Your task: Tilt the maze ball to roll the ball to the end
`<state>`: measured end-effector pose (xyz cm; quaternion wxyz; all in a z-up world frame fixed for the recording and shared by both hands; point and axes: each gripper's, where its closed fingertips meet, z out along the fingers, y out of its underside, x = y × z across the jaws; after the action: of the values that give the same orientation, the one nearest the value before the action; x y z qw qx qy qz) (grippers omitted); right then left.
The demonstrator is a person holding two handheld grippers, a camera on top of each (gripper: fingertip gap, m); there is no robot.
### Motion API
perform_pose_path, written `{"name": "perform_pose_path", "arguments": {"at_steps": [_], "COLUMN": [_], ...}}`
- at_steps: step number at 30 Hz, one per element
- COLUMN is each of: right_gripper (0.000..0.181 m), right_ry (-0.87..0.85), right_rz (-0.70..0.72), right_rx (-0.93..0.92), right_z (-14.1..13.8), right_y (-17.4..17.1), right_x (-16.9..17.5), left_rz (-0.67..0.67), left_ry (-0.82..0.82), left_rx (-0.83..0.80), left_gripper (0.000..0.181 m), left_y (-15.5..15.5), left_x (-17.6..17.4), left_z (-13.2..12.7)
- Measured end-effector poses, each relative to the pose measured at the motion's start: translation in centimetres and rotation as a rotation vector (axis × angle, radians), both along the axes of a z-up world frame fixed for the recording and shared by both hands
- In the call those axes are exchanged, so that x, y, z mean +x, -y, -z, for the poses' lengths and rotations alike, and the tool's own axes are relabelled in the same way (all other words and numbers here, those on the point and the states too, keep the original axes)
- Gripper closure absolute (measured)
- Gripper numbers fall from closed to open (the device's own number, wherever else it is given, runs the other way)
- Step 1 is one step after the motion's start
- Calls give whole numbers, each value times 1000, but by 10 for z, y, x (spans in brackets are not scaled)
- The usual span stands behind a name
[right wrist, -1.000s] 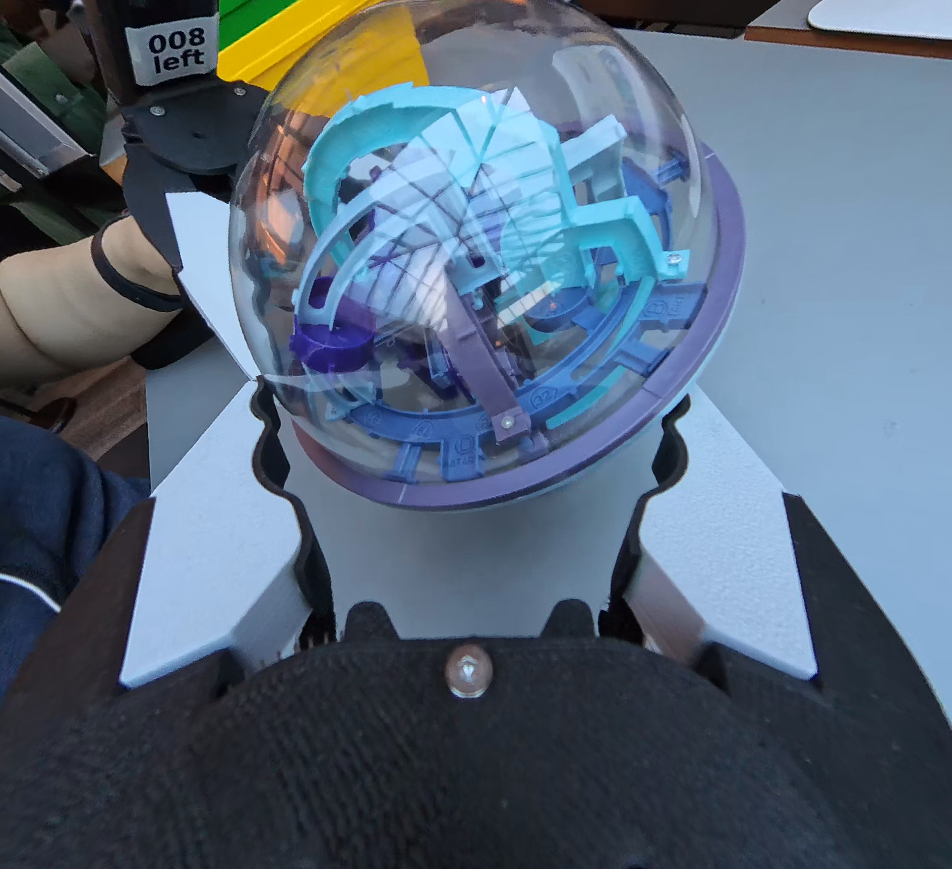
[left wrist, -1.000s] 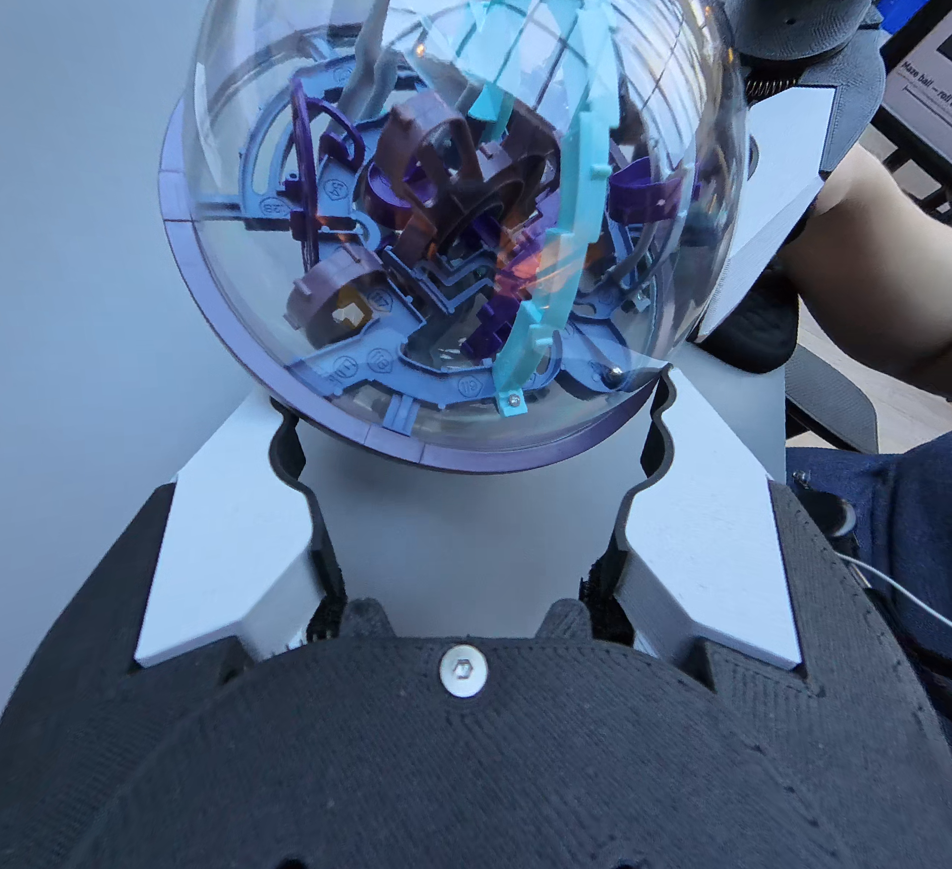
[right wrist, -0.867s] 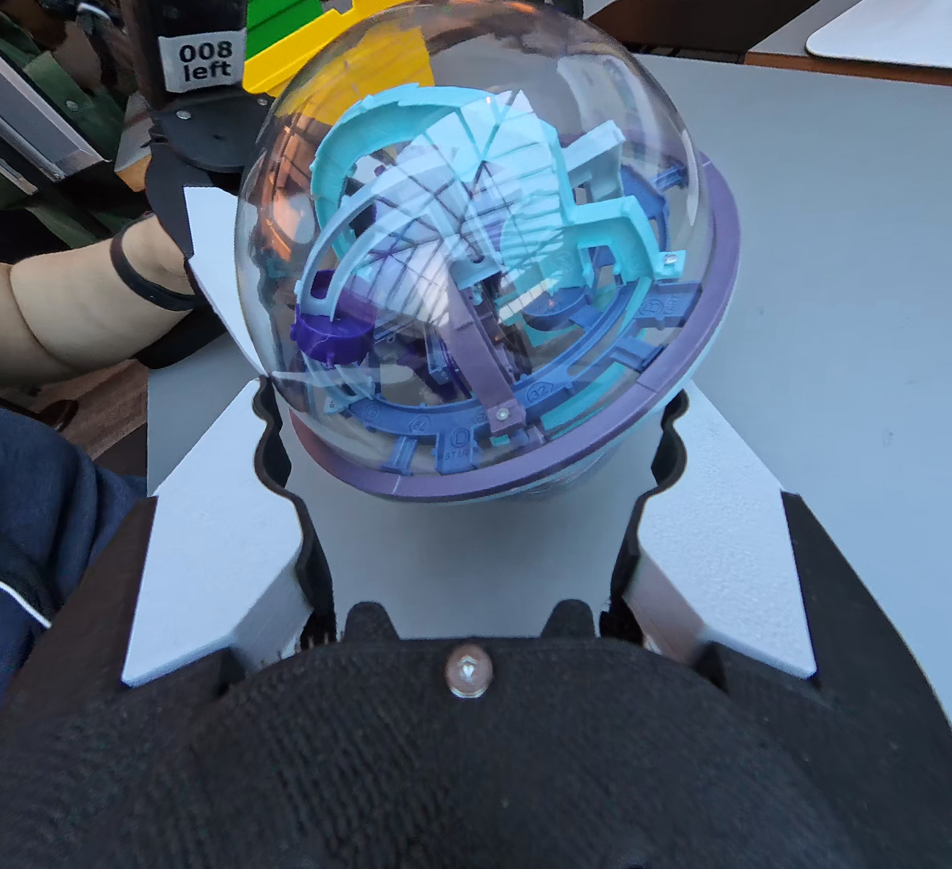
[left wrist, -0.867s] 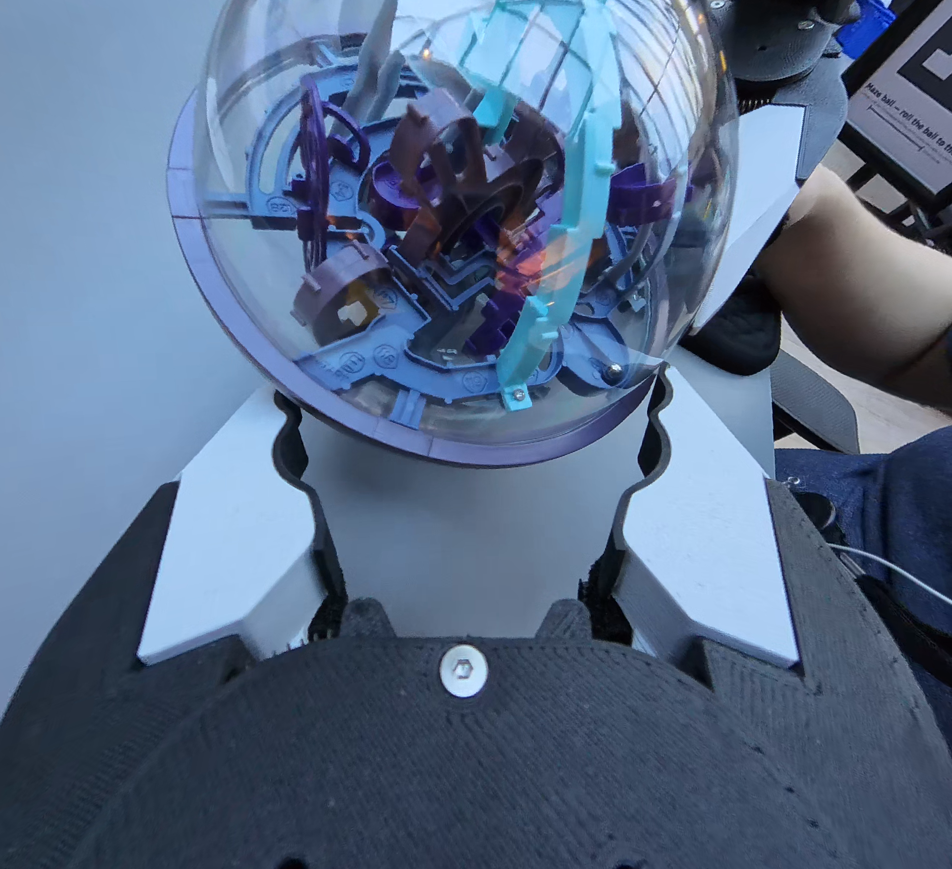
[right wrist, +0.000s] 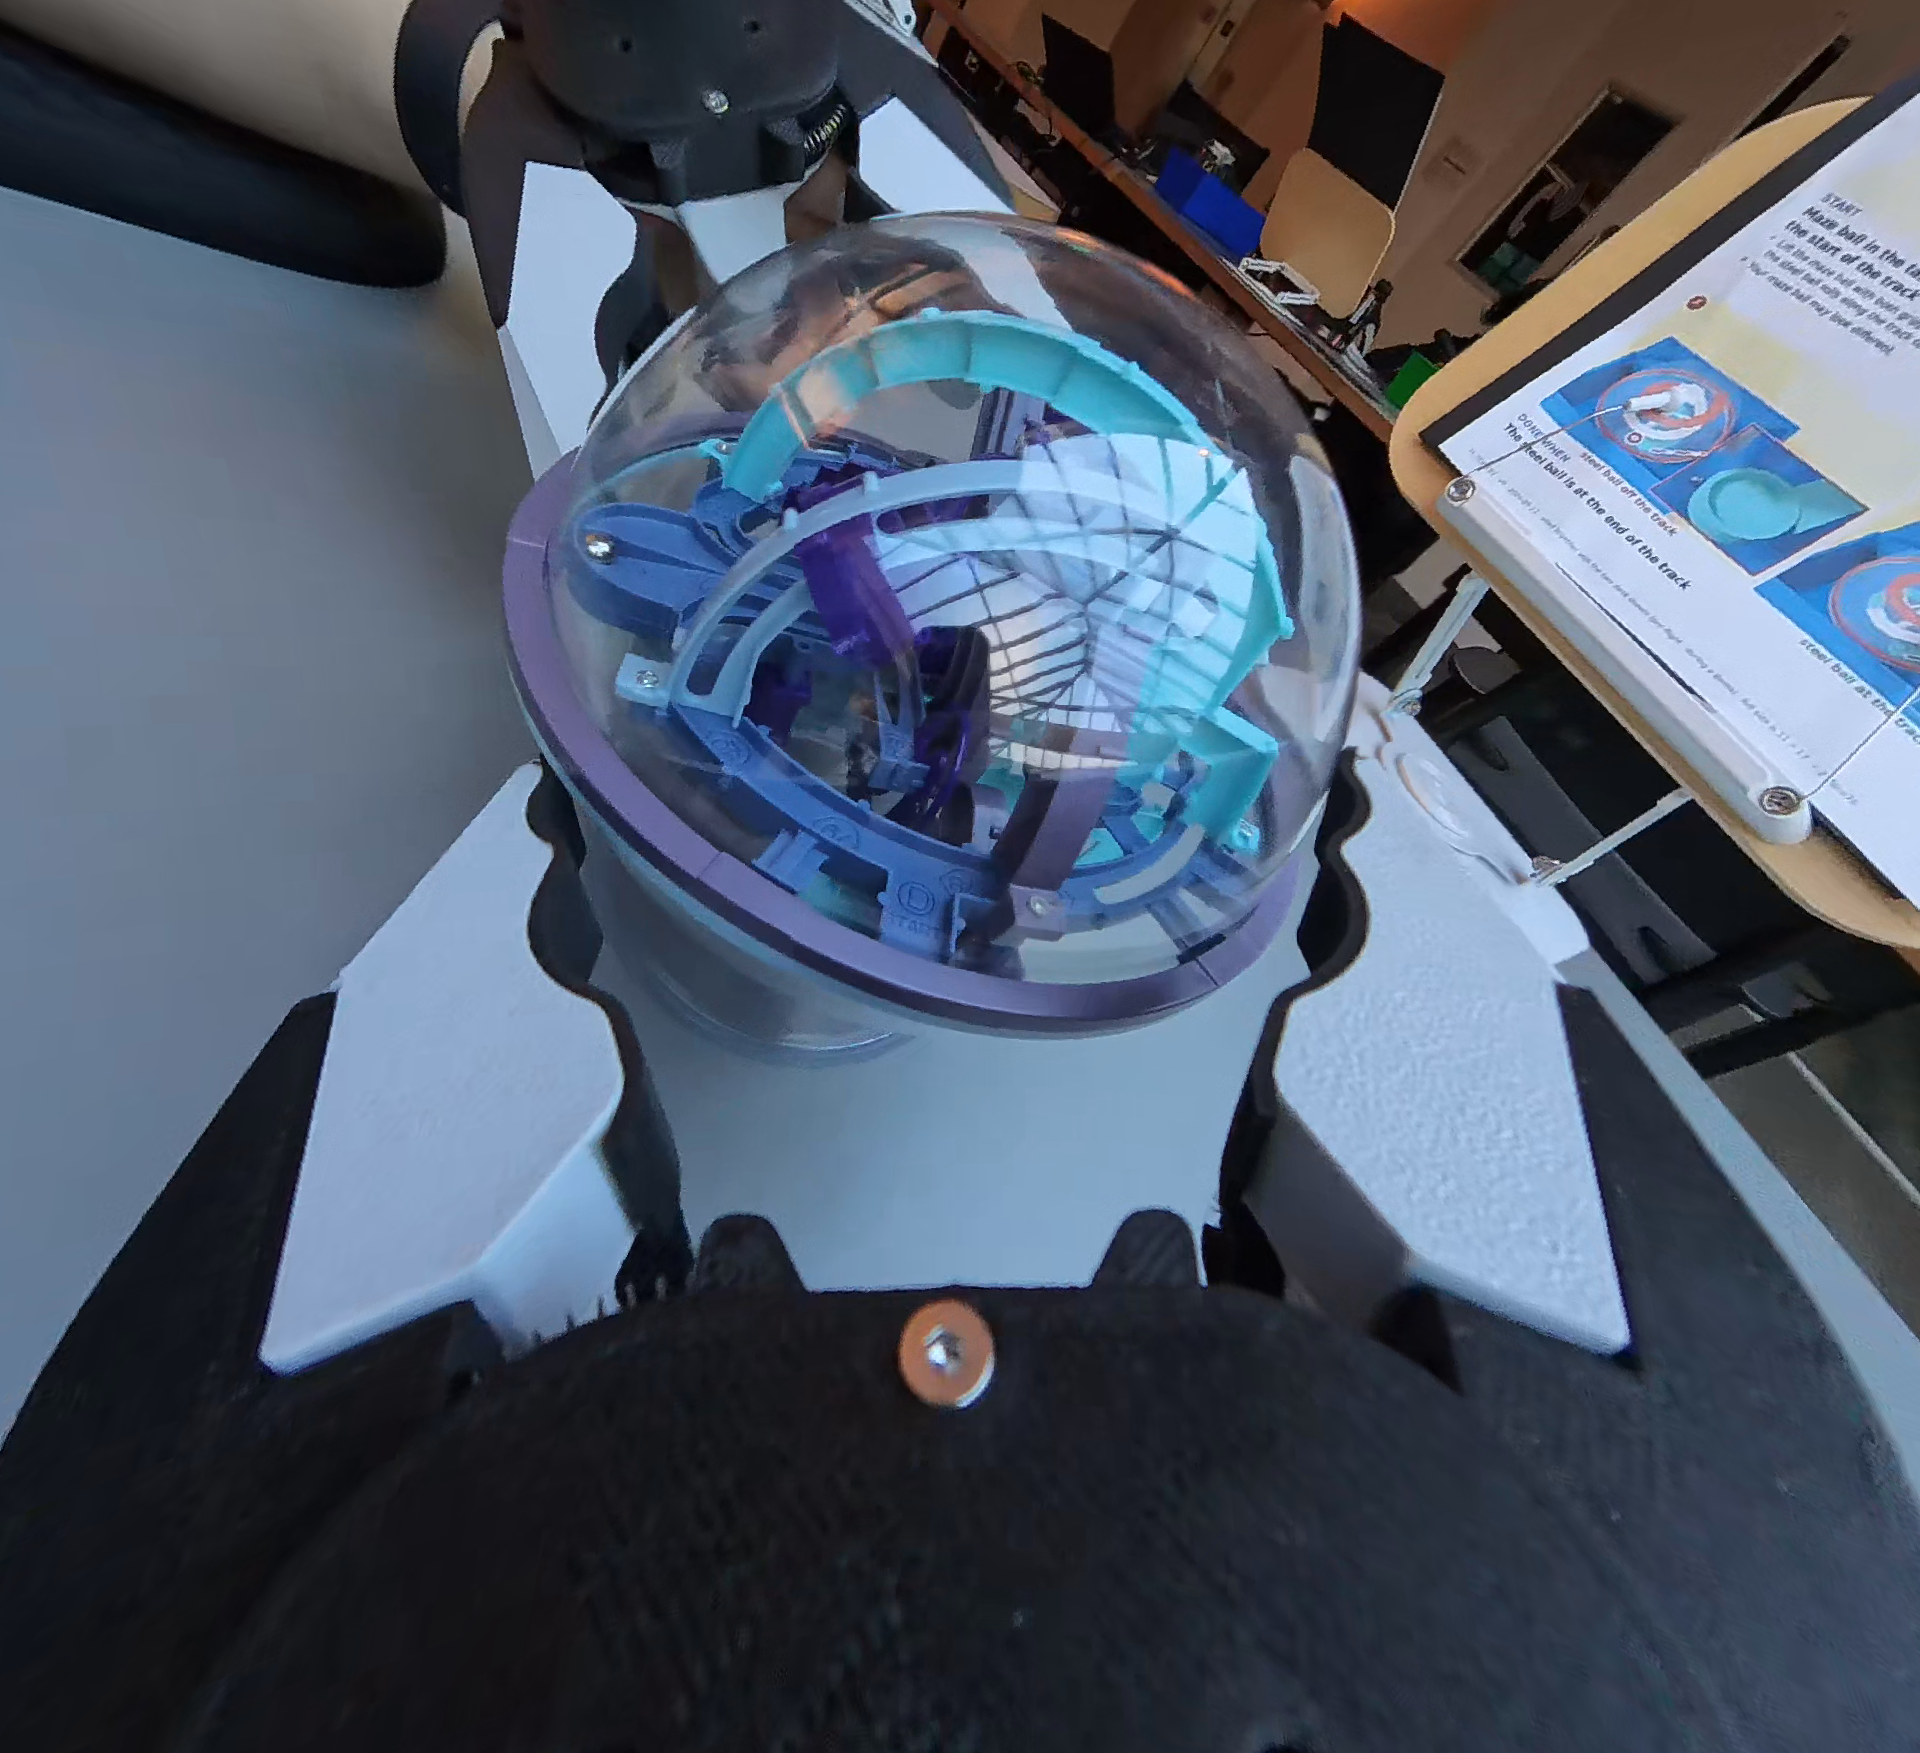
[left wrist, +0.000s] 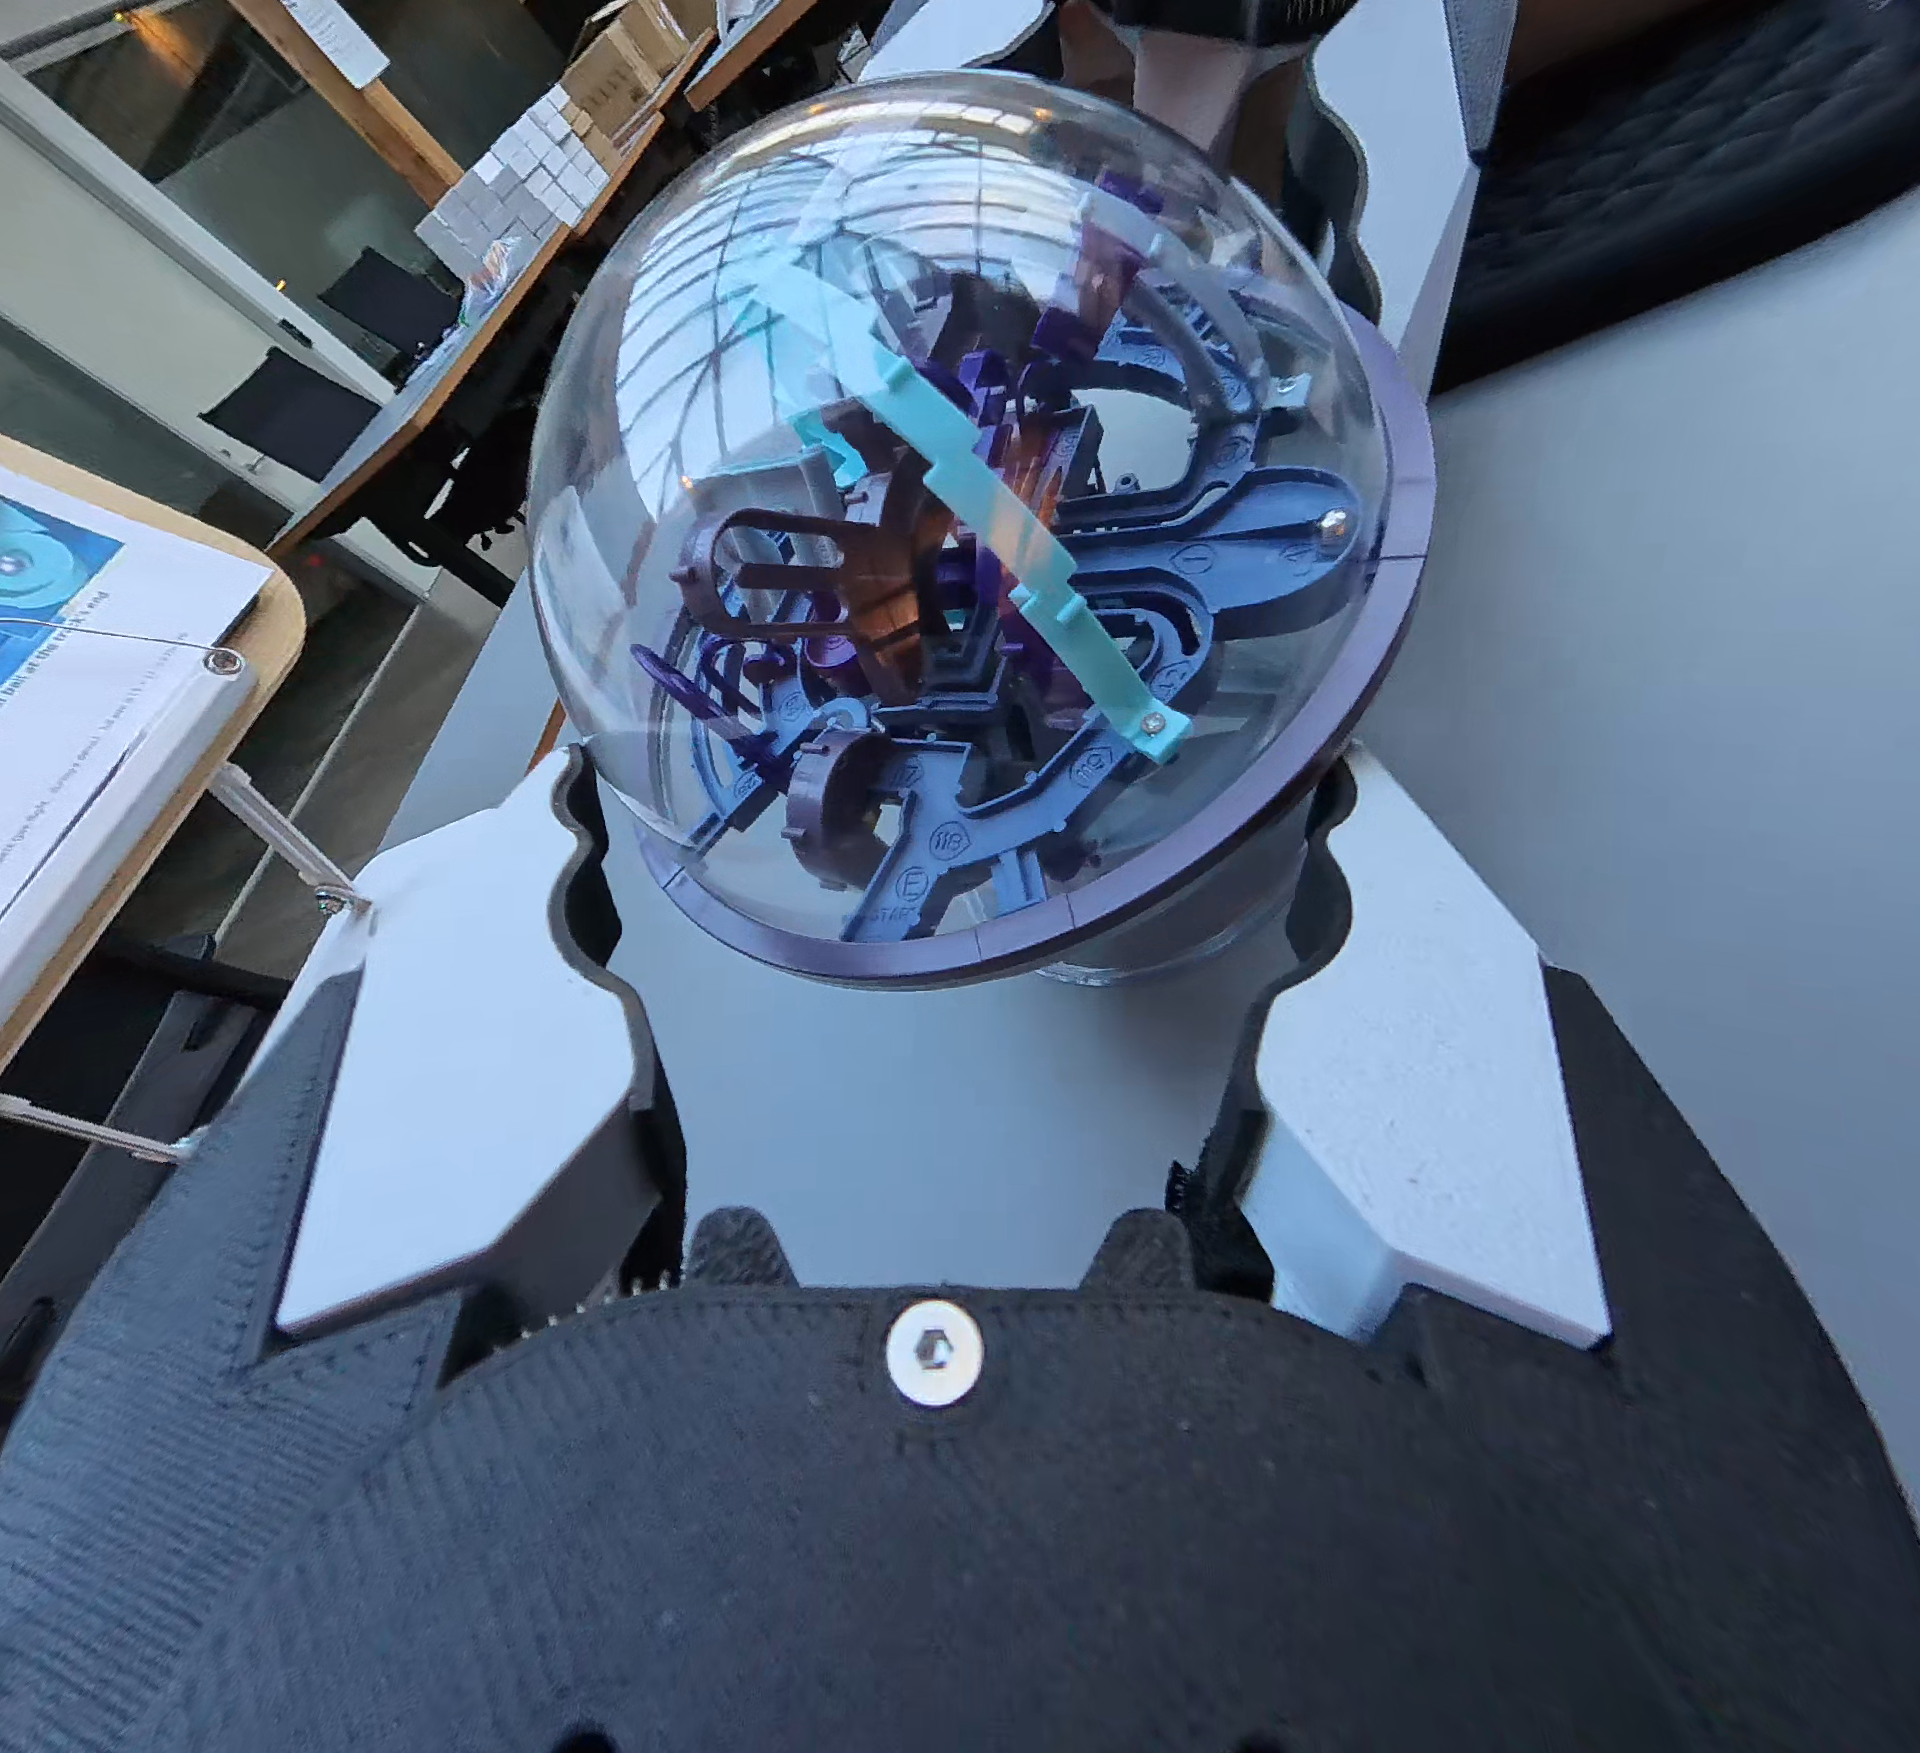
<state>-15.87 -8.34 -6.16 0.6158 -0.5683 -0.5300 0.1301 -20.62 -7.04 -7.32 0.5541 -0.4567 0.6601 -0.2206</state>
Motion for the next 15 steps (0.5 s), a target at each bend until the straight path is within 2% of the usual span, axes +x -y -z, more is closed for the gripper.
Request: {"name": "perform_pose_path", "arguments": {"at_steps": [6,15], "right_gripper": [42,41], "right_ry": [-86,-102], "right_rz": [-22,-29], "right_rx": [-117,-142], "right_z": [-1,-2], "right_y": [0,1], "right_x": [-1,-1], "left_rz": [24,26], "left_ry": [38,51], "left_rx": [-137,-167], "left_gripper": [49,49], "left_y": [4,6], "left_x": [0,0], "left_z": [-3,-3]}}
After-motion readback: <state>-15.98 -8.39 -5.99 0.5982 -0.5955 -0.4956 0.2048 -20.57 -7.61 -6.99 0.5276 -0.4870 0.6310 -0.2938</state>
